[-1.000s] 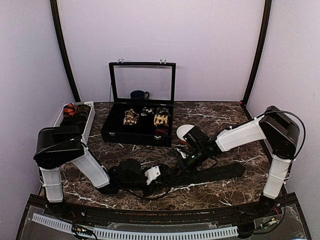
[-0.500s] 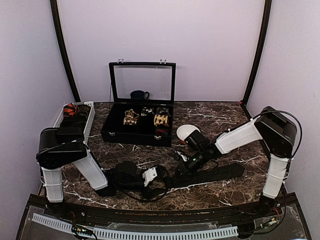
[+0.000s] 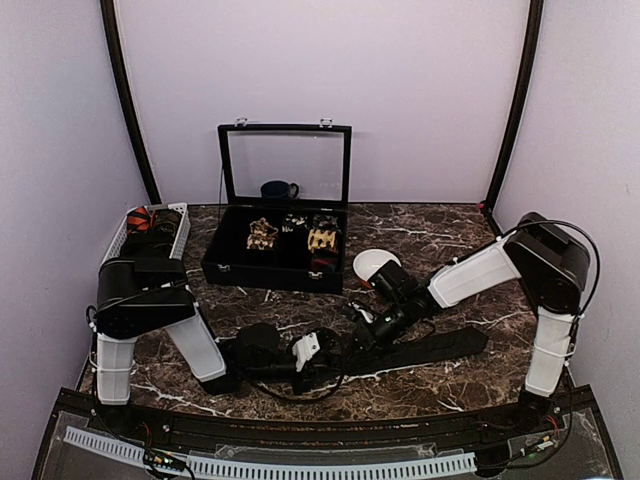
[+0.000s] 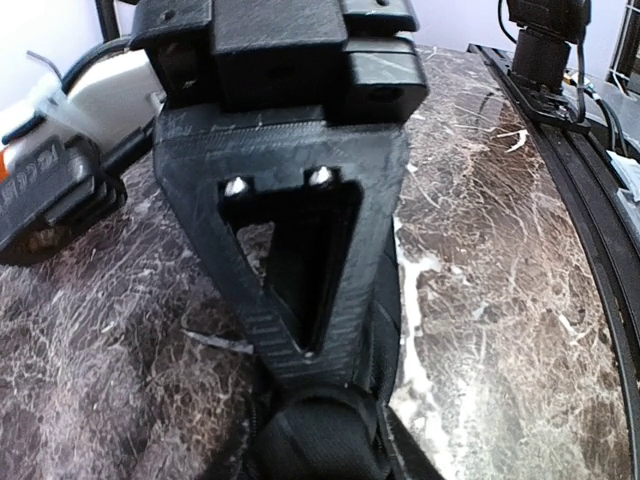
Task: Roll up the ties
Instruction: Roll the tie at the center of the board.
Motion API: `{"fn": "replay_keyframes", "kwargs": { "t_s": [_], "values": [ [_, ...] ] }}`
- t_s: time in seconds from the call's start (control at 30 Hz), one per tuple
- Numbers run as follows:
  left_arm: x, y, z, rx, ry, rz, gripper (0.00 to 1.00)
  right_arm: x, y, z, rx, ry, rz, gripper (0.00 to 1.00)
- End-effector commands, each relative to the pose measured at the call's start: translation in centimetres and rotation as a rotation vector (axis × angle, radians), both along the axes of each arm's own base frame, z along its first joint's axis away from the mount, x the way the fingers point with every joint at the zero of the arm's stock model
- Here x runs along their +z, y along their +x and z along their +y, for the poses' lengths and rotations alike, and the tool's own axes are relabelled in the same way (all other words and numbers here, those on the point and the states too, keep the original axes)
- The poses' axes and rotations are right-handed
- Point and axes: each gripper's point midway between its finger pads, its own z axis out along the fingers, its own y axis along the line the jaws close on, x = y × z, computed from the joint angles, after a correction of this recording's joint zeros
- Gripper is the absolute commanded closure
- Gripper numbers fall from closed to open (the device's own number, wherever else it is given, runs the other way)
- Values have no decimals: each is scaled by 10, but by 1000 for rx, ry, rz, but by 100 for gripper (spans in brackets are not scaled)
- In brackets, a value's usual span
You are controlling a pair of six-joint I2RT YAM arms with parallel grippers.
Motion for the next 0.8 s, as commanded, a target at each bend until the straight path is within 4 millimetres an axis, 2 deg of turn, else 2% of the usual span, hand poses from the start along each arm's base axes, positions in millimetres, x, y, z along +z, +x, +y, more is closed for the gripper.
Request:
{"fn": "replay_keyframes", "kwargs": {
  "t_s": [0.0,0.07,0.13,0.23,0.33,0.5,0.67,0.77],
  "values": [
    [-37,-6,27,35,190,54,70,-21,8,-27,-50,-148,-41,84],
    [-41,-8,35,43,225,71,71,-4,13,-29,-66,-126,-60,68],
    [-44,-9,40,52,252,81,72,10,15,-30,-77,-112,-75,58],
    [-46,-10,42,53,280,83,72,33,11,-24,-100,-56,-53,51],
    [-49,-10,41,50,302,88,72,49,4,-11,-97,-14,-37,49],
    [-52,-10,39,47,321,92,73,50,-6,12,-77,-9,-8,49],
    [-53,-11,40,49,325,95,73,36,-6,19,-62,-64,0,49],
    [-54,-12,40,49,332,92,73,37,-3,24,-56,-77,-6,49]
  ]
}}
